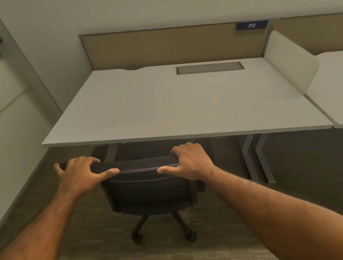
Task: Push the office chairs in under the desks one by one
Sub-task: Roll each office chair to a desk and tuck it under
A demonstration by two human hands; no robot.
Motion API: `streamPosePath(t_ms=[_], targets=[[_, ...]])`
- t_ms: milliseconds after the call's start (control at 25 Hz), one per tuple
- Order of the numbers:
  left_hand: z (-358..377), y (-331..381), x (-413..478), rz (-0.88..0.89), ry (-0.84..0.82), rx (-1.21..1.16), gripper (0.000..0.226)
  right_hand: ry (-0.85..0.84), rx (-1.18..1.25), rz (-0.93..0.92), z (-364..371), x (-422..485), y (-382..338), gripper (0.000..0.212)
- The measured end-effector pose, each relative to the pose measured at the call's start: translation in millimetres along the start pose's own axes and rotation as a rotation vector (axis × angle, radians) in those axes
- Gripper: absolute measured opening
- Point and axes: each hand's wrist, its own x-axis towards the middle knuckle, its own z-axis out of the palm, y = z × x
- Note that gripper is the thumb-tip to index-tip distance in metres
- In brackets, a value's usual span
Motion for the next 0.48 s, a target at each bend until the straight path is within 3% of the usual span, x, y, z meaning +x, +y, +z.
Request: streamPosePath(t_ms=[200,480], targets=[[-4.5,55.3,-10.3,0.273,0.001,-0.017,0.122,-0.040,0.257,0.084,-4.7,-28.6,23.7,0.101],[34.6,228.8,-43.2,0.766,0.059,0.054,0.120,-0.114,0.070,0.289,-5.2,-136.7,105.8,0.105]])
